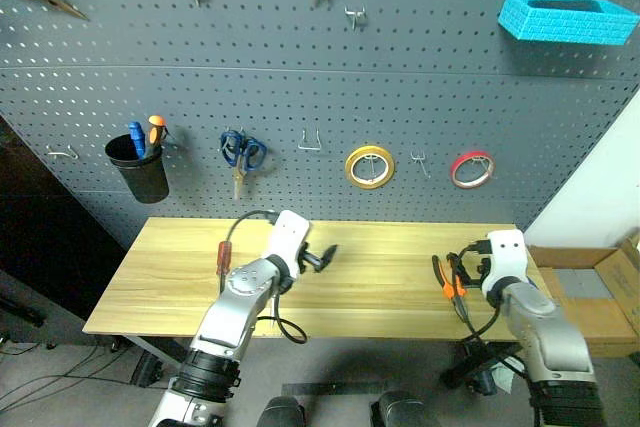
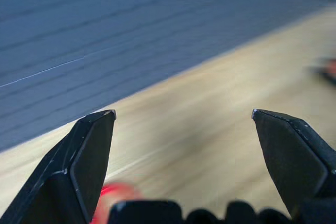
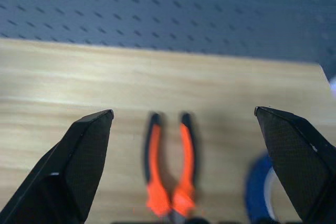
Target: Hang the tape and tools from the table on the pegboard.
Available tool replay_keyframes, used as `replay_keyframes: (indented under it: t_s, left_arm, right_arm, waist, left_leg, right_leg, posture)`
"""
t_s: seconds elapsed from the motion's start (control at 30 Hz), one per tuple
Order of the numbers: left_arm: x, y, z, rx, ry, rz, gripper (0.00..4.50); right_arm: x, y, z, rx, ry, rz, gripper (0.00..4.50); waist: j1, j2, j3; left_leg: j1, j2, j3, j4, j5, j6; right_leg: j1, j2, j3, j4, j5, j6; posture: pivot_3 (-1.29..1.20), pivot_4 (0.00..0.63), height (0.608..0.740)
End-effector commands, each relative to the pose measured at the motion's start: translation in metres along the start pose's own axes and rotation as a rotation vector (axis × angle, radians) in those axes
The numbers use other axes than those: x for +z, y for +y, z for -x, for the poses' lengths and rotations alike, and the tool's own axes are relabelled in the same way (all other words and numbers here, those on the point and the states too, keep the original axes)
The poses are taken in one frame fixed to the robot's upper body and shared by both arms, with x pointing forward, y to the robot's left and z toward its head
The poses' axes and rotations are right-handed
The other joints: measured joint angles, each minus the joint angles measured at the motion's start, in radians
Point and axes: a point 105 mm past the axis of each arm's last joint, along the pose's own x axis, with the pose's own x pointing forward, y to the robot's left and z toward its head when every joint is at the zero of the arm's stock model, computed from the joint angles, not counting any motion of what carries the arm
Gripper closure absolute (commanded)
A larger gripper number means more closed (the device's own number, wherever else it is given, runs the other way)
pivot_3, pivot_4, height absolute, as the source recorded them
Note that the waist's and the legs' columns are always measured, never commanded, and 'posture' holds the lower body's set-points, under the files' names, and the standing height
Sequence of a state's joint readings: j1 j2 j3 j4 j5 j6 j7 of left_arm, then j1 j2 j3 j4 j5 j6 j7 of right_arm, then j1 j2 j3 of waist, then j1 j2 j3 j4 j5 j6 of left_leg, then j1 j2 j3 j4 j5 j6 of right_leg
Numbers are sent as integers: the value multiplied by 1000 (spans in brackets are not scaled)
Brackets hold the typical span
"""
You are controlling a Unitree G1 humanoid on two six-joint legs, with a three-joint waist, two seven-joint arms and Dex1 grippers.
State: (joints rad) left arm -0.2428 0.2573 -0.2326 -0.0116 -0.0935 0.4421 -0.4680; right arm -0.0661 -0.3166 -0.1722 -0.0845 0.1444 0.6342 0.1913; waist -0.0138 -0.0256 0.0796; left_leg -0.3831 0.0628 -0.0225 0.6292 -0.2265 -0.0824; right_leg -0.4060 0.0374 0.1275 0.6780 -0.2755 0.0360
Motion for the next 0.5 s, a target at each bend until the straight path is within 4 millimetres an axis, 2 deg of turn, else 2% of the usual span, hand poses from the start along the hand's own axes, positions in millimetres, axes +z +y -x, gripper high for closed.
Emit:
replay_keyframes:
  t_s: [0.03, 0.1, 0.2, 0.23, 0.33, 0.5]
  left_arm:
    - [29, -40, -10, -221, -88, -98, 24]
    - [32, -61, -17, -347, -87, -137, 24]
    - [37, -76, -23, -449, -99, -182, 24]
    - [40, -81, -25, -479, -106, -189, 24]
    - [46, -90, -31, -531, -119, -216, 24]
    - [53, -95, -39, -558, -135, -240, 24]
  right_arm:
    - [6, -18, 5, -3, 8, -41, 0]
    - [1, -29, 7, 0, 53, -90, 0]
    - [-7, -40, 9, 8, 112, -119, 0]
    - [-8, -43, 9, 15, 125, -109, 0]
    - [-7, -52, 9, 30, 144, -86, 0]
    - [-3, -58, 4, 56, 165, -64, 0]
  waist:
    - [-14, 0, 15]
    - [-19, 0, 34]
    - [-28, 0, 63]
    - [-33, -1, 73]
    - [-53, 1, 108]
    - [-74, -1, 163]
  left_leg:
    - [1, 0, 0, 0, 0, 0]
    - [0, 0, 0, 0, 0, 0]
    - [-1, 0, 0, 0, -1, 1]
    - [-1, 0, 0, 0, -1, 2]
    - [-1, -1, 0, 0, -1, 3]
    - [-3, -1, 0, 0, -2, 4]
  right_leg:
    - [1, 0, 0, 0, -1, 0]
    - [0, 0, 0, 0, -1, 0]
    - [0, 0, 1, 0, -1, 1]
    - [1, 0, 1, 0, -1, 1]
    - [1, 0, 2, 0, 2, 7]
    - [0, 0, 2, -1, 1, 8]
  posture:
    - [20, 141, 740]
    - [1, 163, 740]
    - [-21, 196, 740]
    - [-38, 224, 740]
    - [-57, 260, 740]
    - [-70, 321, 740]
